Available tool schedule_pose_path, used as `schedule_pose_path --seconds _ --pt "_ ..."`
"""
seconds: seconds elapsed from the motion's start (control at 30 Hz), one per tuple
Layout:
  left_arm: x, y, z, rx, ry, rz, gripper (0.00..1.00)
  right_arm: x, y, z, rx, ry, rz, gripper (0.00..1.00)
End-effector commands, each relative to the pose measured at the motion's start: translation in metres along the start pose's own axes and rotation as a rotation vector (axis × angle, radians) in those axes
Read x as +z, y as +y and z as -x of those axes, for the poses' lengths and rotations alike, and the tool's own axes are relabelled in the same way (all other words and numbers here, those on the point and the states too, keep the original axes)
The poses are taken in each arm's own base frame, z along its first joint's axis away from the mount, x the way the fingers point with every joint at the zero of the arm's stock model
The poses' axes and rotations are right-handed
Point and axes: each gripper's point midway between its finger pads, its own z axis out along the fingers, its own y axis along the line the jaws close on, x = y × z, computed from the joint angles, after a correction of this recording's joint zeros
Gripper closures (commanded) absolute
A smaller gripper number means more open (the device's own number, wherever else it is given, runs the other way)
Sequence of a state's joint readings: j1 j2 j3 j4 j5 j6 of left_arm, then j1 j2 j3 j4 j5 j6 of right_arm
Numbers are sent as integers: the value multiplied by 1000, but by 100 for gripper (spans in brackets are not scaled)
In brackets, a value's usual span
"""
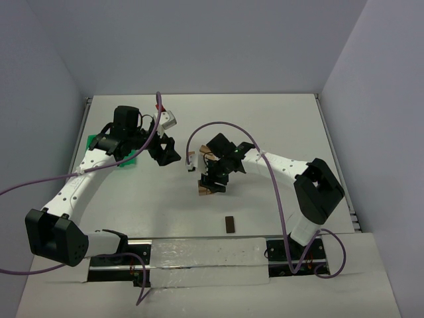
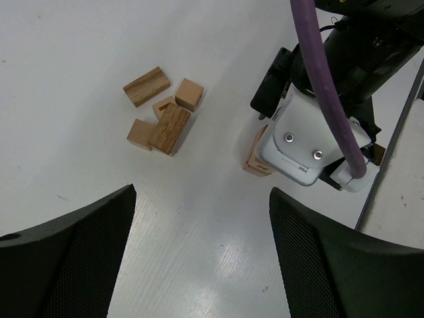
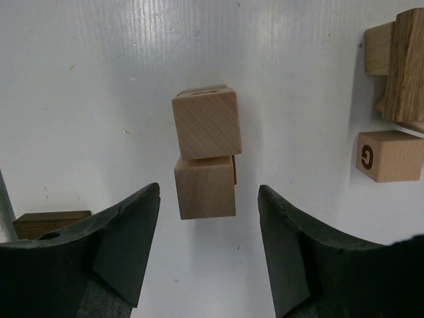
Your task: Build the wood block tower
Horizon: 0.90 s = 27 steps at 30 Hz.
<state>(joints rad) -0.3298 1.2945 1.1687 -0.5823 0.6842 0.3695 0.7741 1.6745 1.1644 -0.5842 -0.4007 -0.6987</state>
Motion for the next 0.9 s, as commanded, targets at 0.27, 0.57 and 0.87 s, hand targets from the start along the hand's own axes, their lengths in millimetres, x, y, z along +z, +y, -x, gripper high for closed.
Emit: schedule_pose_path --seconds 0.27,0.57,0.87 --pt "-2 3 12 18 -39 4 12 -13 -6 20 -44 -50 -45 34" --pt "-2 3 11 19 -38 4 12 -10 -7 21 -55 -50 -37 46" --pt "-1 3 11 19 -38 4 12 -12 -9 24 -66 -58 -44 59"
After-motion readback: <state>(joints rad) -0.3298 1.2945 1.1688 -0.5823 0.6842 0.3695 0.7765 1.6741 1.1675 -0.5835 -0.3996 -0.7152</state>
